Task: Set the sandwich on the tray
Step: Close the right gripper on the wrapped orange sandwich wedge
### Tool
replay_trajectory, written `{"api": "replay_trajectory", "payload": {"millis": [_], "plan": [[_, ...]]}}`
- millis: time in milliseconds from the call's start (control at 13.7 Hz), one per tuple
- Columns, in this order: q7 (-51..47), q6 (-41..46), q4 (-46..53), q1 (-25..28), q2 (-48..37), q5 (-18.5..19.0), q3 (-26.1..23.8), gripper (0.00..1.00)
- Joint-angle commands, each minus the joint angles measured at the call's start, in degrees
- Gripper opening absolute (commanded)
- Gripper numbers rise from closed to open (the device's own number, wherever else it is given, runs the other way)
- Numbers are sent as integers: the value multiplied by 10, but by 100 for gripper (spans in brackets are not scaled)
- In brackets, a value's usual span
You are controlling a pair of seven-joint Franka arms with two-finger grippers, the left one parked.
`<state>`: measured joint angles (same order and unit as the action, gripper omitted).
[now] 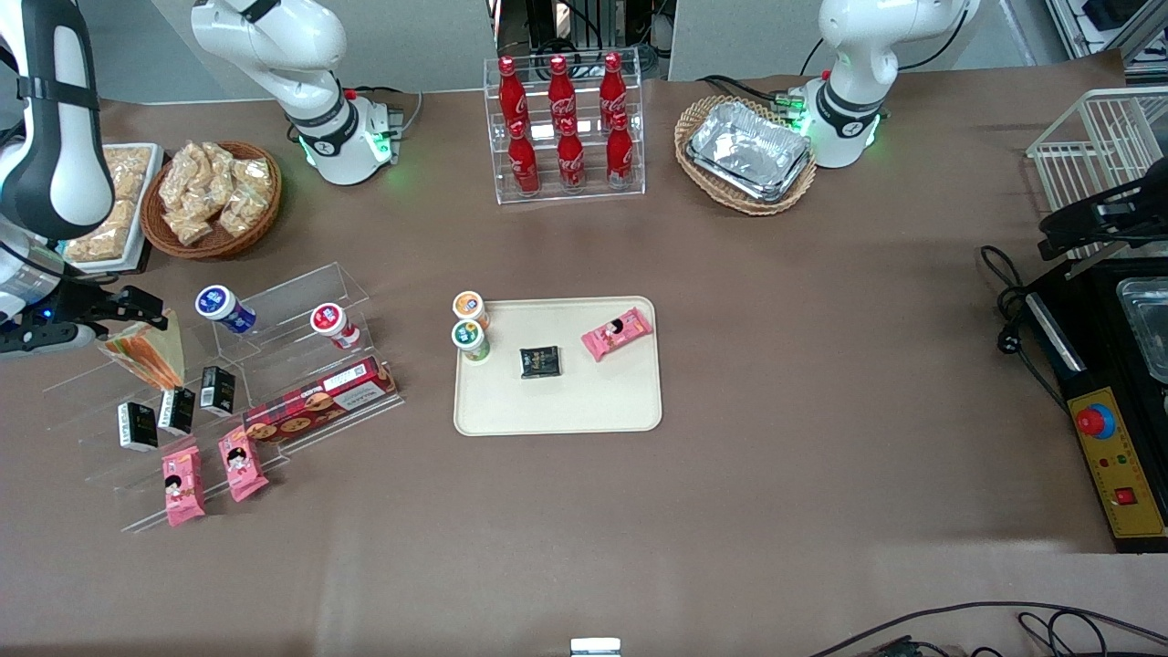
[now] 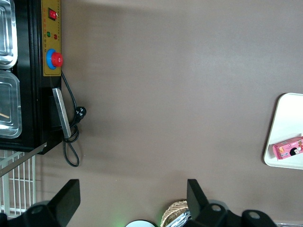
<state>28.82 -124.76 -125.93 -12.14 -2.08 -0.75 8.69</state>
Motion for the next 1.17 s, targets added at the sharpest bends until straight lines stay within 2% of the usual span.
{"api": "replay_trajectory", "payload": {"millis": [0, 219, 583, 656, 801, 1020, 1093], "plan": [[12, -31, -18, -8, -4, 5, -5, 100], [12, -48, -18, -8, 8, 14, -5, 100], [12, -59, -18, -9, 19, 25, -5, 84], [12, -59, -18, -9, 21, 25, -5, 74], [12, -60, -17, -9, 26, 25, -5, 59], [7, -49, -11, -9, 28, 25, -5, 29], [5, -36, -5, -9, 27, 25, -5, 28]]}}
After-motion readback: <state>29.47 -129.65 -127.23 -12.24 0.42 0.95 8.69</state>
